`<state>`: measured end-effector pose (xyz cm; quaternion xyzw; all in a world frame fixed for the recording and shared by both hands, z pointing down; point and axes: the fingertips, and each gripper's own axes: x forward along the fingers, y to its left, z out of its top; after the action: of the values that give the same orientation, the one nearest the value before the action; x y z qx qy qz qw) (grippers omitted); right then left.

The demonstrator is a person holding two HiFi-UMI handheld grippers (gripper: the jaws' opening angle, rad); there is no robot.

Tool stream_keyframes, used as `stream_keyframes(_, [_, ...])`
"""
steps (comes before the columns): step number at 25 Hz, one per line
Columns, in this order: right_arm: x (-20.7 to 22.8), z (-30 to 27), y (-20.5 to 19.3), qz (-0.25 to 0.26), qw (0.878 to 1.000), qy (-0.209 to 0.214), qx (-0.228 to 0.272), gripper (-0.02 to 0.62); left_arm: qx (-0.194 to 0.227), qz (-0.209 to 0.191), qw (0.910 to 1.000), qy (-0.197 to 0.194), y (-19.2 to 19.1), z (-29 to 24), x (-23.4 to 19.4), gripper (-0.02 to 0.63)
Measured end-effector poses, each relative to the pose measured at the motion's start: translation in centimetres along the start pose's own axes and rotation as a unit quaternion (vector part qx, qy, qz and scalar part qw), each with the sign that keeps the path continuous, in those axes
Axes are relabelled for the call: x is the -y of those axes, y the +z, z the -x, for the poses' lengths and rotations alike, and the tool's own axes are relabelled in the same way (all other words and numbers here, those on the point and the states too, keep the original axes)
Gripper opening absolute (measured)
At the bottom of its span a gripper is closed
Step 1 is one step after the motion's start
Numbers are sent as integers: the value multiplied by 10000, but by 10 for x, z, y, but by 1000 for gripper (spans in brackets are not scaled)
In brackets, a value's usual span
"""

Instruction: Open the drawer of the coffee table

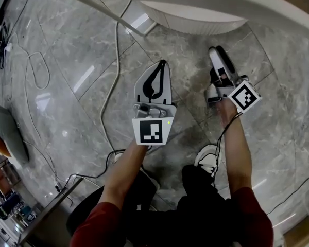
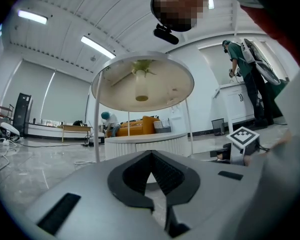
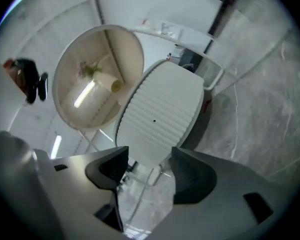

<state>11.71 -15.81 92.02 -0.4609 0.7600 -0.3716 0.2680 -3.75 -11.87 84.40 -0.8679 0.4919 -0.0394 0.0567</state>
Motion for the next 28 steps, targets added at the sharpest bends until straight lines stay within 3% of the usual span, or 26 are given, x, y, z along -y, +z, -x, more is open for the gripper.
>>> stream_keyframes(3, [25,-6,12,-922,9939,280,543,284,-10,115,9999,-28,-1,-2,1,14])
stream_keyframes(7, [52,-13,14,-1524,9829,371,959,298,29,81,10000,-18,1,-7,1,14])
stream_keyframes(18, [59,-29,23,-2104,9596,1078,1527,295,-32,88,10000,26,-5,-14,4,14])
stream_keyframes(28, [61,-25,20,-2254,9548,1062,1621,262,-11,96,9999,88,-1,-11,1,14])
